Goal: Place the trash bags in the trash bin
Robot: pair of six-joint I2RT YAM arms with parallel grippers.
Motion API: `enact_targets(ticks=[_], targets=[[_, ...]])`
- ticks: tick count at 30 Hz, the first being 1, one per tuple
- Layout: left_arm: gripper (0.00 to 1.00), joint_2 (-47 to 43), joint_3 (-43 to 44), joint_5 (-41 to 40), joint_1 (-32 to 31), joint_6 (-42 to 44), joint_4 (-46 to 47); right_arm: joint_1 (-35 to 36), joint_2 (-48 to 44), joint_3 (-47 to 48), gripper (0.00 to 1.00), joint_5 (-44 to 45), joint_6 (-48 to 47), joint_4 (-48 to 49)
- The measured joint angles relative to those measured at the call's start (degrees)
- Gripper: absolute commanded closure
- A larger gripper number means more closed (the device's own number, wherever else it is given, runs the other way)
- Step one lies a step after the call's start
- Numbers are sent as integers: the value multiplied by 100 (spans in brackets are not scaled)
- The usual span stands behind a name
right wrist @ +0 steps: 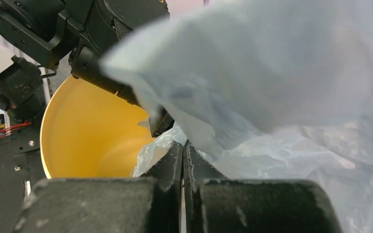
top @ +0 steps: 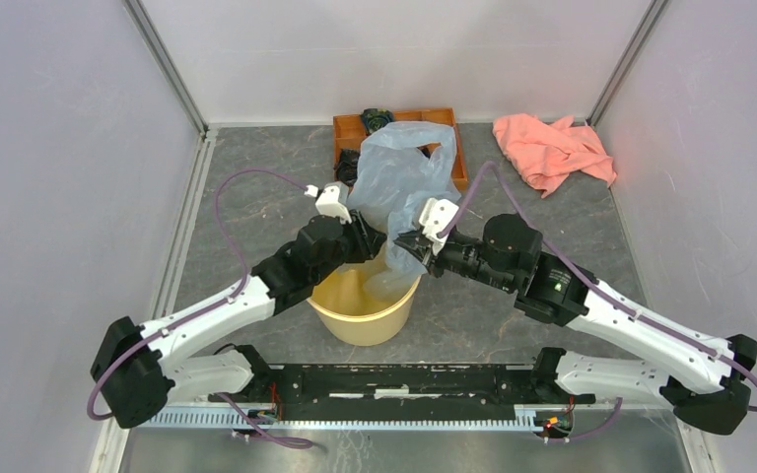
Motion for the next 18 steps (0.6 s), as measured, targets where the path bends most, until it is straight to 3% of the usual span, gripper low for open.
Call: enact_targets(ticks=[15, 18], targets=[[56, 789, 586, -9, 7, 251, 411, 0, -389, -109, 100, 778, -162, 66], [52, 981, 815, -7, 11, 372, 422, 0, -321, -116, 100, 815, -199, 94]])
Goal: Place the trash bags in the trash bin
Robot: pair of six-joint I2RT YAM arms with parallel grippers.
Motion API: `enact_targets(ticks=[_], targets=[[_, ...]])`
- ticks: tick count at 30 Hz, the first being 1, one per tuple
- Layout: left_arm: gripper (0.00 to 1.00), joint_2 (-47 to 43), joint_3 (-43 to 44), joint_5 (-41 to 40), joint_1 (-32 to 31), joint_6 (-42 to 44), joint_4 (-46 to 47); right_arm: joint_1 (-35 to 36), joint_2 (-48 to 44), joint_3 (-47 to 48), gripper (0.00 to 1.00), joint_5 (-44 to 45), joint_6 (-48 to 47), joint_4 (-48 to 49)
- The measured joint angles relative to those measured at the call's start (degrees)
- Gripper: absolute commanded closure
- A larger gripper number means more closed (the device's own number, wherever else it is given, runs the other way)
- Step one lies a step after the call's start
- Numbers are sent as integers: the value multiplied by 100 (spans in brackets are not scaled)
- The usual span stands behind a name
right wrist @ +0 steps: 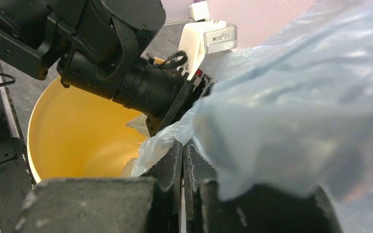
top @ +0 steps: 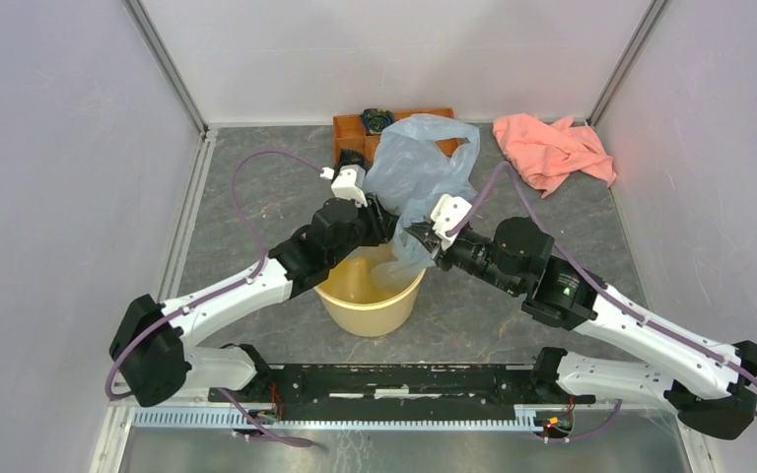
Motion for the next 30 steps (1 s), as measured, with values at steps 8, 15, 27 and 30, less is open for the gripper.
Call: enact_targets(ticks=[8, 15, 27, 30], targets=[[17, -623, 114, 61, 28, 90, -645, 0, 103, -20, 99, 39, -131, 22], [0, -1904, 258, 474, 33, 83, -2055, 0, 103, -20, 99, -50, -164, -13], [0, -2448, 2291, 1742, 33, -472, -2389, 0, 105, -289, 99, -1668, -286, 175], [0, -1967, 3152, 1816, 33, -498, -2243, 0, 138, -332, 99, -1908, -284, 267]])
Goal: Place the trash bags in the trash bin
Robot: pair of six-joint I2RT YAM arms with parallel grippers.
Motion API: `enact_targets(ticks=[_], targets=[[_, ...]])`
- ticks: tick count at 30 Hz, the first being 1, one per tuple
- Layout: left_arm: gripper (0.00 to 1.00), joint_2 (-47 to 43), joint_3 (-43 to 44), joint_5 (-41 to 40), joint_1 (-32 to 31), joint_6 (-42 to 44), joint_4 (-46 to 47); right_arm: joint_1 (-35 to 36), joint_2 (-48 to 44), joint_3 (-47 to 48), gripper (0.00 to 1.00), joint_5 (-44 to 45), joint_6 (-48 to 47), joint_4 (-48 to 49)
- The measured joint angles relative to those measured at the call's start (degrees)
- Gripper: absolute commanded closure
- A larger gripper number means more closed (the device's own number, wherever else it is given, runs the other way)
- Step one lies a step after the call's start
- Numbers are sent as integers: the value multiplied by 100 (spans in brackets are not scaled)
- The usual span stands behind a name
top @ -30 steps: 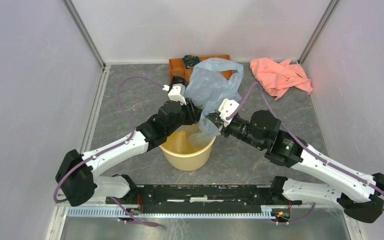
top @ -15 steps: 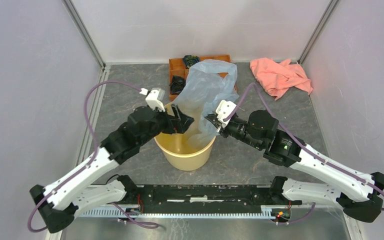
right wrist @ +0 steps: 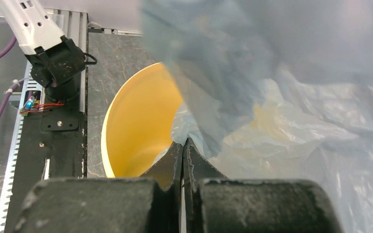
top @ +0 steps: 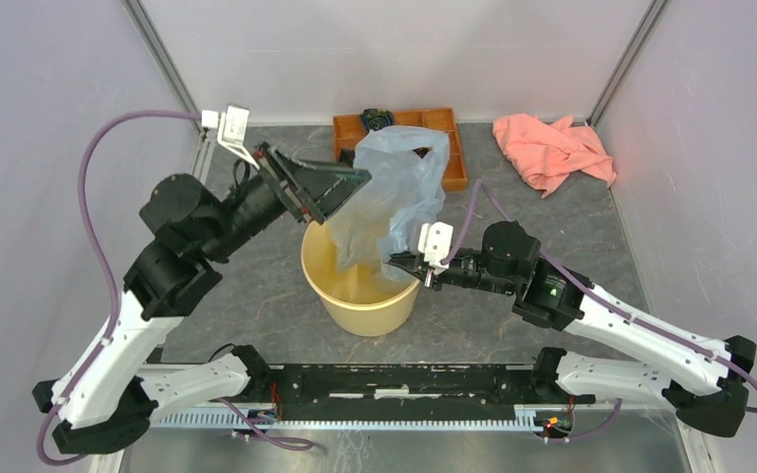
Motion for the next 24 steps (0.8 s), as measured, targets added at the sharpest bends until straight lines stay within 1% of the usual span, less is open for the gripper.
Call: enact_targets(ticks=[4, 7, 12, 14, 16, 19, 21, 24], targets=[[0, 697, 813, 11, 0, 101, 63, 0, 31, -22, 99, -160, 9, 74], [0, 1231, 1316, 9, 0, 619, -2, 0, 28, -63, 99, -179, 55, 162], [0, 2048, 1987, -140, 0, 1526, -632, 0, 28, -105, 99, -155, 160, 251], [0, 2151, 1978, -227, 0, 1733, -844, 0, 26, -105, 99, -136, 175, 284], [0, 2111, 1781, -442, -2, 1867, -953, 0, 24, -105, 99, -118, 199, 295], [0, 1996, 1460, -1086, -2, 1956, -1147, 0, 22, -116, 99, -111, 214, 321], [0, 1996, 1416, -1554, 0, 1996, -1263, 0, 20, -129, 99, -94, 219, 328], [0, 2146, 1523, -1849, 22, 2065, -1322, 0, 17, -140, 100, -39, 219, 330]])
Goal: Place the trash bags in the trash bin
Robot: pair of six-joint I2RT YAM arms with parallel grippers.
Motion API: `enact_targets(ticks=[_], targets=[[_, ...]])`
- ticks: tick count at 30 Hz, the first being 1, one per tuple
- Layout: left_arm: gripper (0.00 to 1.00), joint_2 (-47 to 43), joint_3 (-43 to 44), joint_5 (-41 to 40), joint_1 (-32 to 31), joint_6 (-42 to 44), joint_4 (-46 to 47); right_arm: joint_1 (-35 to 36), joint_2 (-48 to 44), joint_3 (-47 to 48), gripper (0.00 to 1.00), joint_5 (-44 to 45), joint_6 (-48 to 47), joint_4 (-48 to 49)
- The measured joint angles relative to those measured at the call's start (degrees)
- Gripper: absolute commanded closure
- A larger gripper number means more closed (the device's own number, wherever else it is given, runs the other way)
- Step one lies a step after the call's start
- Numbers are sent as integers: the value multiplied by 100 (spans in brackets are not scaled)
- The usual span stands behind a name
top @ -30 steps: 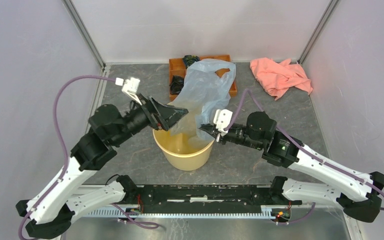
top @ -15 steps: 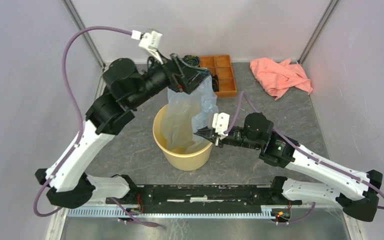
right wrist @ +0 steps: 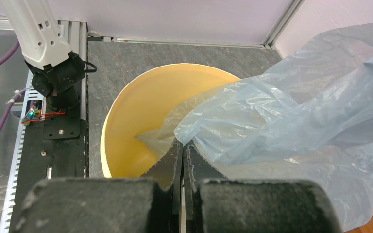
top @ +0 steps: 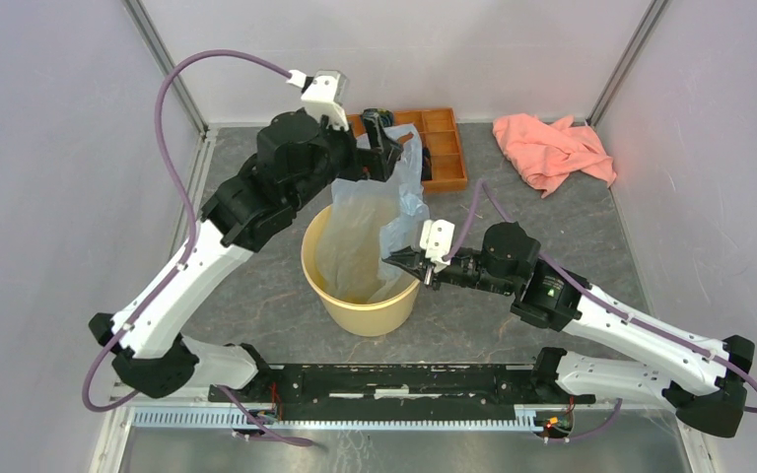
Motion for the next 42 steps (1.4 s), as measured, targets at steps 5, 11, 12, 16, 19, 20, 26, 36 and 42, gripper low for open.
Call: enact_targets(ticks=[5, 11, 12, 16, 19, 20, 26, 36, 42], targets=[[0, 610, 450, -87, 0, 170, -50, 0, -31, -35, 99, 59, -2, 20], [44, 1222, 772, -192, 0, 442, -131, 0, -33, -61, 99, 138, -7, 22], [54, 1261, 796, -273, 0, 487, -151, 0, -33, -61, 99, 149, -7, 22], [90, 1178, 702, -636, 4, 610, -96, 0, -72, -85, 99, 280, 11, -15], [98, 704, 179, -918, 11, 678, 116, 0, -177, -94, 97, 461, 136, -105], [98, 485, -31, -1005, 11, 682, 170, 0, -238, -94, 93, 560, 210, -149], [98, -1517, -1768, -1220, 15, 627, 737, 0, -704, -105, 85, 1530, 957, -535], [98, -3276, -2966, -1252, 15, -162, 761, 0, -804, 339, 27, 2527, 1432, -2006], [98, -3241, -2826, -1145, 15, -820, -7, 0, -452, 1716, 2, 3134, 1147, -2909]])
